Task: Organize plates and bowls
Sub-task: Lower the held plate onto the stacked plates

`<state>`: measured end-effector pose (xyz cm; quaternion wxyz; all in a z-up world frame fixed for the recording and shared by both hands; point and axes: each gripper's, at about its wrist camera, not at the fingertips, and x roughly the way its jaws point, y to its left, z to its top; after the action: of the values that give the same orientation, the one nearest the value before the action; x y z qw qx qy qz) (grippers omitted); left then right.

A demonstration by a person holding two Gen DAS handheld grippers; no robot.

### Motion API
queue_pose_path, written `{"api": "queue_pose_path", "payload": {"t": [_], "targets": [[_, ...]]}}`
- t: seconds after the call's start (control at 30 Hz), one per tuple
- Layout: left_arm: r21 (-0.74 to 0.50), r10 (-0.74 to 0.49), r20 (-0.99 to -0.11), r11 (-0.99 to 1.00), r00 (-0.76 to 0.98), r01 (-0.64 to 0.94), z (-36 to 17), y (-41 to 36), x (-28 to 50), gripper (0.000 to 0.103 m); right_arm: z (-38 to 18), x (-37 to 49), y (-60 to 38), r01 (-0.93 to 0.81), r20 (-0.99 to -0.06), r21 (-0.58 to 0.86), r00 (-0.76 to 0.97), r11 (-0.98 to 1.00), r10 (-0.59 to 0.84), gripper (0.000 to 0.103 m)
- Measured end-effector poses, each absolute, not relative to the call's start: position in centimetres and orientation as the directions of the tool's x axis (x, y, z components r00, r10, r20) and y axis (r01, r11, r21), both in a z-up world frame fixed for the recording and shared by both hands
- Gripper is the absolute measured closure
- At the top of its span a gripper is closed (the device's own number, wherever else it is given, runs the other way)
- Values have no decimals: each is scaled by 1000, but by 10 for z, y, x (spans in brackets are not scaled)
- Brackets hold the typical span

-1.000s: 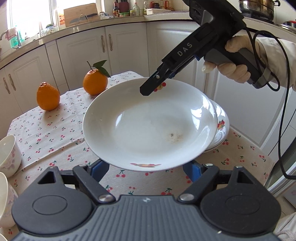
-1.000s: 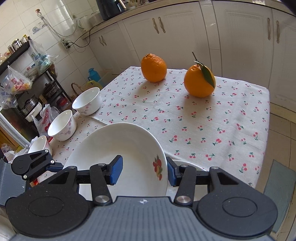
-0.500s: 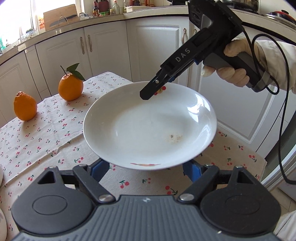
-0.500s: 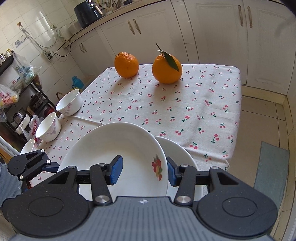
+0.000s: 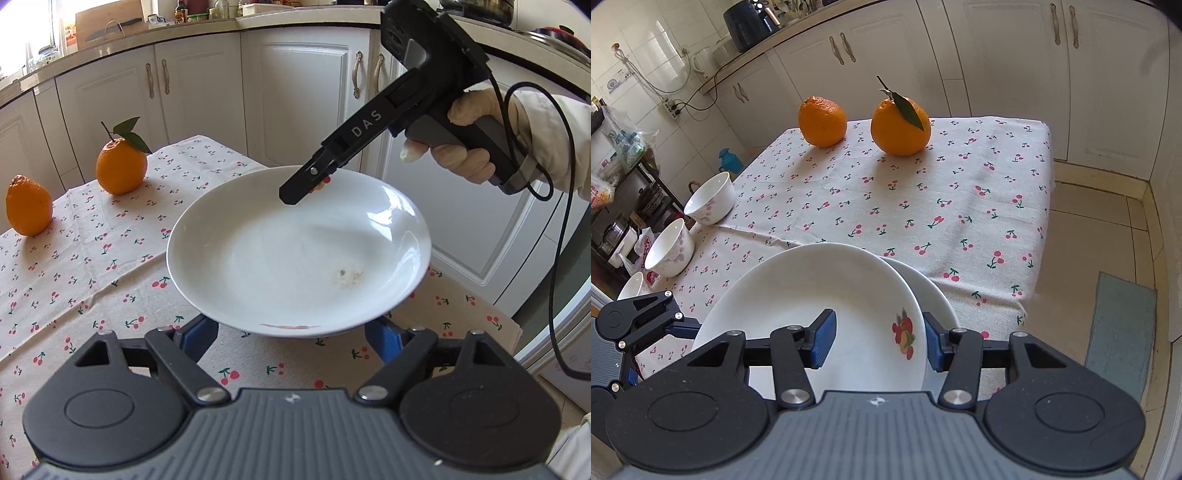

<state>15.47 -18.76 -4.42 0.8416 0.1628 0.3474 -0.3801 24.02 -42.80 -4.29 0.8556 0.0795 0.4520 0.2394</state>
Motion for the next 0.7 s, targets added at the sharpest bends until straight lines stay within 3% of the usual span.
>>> {"api": "queue_pose_path", "payload": {"t": [0.43, 0.7], "targets": [[-17, -552, -707, 637, 441, 770, -46, -187, 158, 16, -42, 239, -429, -322, -758, 312, 484, 894, 438, 41], [-14, -552, -707, 637, 443, 771, -46, -184, 156, 15, -35, 235, -426, -319, -759, 293, 495, 901, 422, 24]]}}
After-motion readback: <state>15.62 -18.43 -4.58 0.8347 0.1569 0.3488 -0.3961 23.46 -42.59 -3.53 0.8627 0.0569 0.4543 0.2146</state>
